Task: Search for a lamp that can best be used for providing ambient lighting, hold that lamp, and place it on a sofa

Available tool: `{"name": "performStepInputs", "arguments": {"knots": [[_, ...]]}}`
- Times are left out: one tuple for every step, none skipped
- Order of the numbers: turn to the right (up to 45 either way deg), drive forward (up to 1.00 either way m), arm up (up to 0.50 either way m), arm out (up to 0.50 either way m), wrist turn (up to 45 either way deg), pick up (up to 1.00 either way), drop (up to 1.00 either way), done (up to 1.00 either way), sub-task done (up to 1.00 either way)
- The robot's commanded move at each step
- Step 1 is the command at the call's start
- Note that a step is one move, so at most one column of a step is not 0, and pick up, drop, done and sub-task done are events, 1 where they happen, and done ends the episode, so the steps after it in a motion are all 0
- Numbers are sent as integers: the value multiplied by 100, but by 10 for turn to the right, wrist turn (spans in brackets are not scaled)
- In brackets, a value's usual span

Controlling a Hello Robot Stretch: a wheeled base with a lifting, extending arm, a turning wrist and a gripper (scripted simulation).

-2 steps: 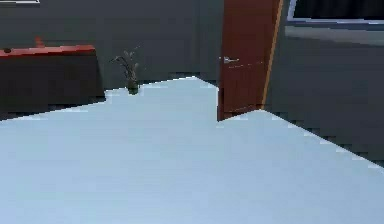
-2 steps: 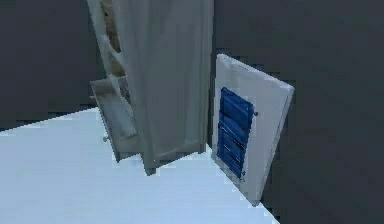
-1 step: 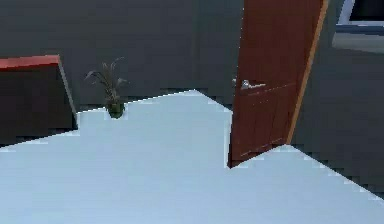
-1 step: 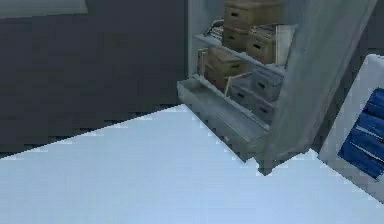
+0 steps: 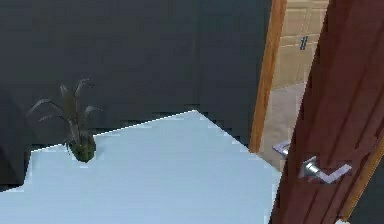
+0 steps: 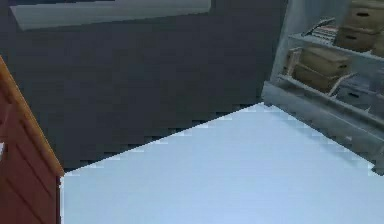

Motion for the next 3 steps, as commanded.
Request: {"name": "performStepInputs", "arguments": {"knots": [[0,70,0,0,0,0,0,0,0],[120,0,0,0,0,0,0,0,0],[0,25,0,0,0,0,0,0,0]]}}
